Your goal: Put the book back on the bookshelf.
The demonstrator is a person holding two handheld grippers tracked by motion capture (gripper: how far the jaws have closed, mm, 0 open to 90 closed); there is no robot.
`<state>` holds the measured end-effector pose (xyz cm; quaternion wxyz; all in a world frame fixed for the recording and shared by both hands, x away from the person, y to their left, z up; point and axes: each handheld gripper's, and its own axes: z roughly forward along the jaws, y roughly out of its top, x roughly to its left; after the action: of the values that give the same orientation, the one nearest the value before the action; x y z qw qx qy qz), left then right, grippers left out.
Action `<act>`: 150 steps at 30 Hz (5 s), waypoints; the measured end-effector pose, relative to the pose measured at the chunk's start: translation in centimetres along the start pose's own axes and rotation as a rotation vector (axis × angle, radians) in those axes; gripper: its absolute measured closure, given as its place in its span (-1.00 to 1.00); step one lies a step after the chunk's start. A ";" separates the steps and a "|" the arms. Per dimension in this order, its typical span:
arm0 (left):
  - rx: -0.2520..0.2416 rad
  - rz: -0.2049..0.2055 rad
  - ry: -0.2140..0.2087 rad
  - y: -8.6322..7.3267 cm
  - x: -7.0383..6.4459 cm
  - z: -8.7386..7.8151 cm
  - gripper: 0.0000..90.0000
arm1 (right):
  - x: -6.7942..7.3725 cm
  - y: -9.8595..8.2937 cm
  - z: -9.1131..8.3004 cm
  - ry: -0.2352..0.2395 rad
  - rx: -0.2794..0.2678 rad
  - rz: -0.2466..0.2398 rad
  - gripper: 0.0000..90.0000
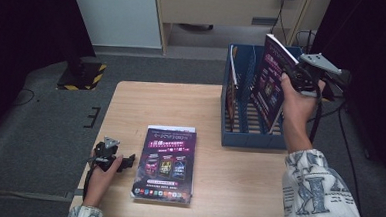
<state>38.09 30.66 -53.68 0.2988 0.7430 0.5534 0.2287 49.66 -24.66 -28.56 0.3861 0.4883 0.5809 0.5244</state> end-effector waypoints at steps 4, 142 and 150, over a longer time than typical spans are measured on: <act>0.000 0.000 0.000 0.0 0.0 0.0 -1.00 | 0.1 -0.5 0.8 -0.006 0.002 -0.003 0.83; 0.002 0.007 -0.011 0.1 -0.1 0.1 -1.00 | 2.6 -10.3 2.7 0.096 0.155 0.009 -0.77; 0.002 0.006 -0.011 0.1 -0.2 0.1 -1.00 | 2.6 -10.4 1.8 0.123 0.170 -0.017 -0.87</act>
<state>38.21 30.44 -53.69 0.3005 0.7460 0.5499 0.2251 49.08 -21.40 -38.89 0.3116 0.4812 0.6500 0.4988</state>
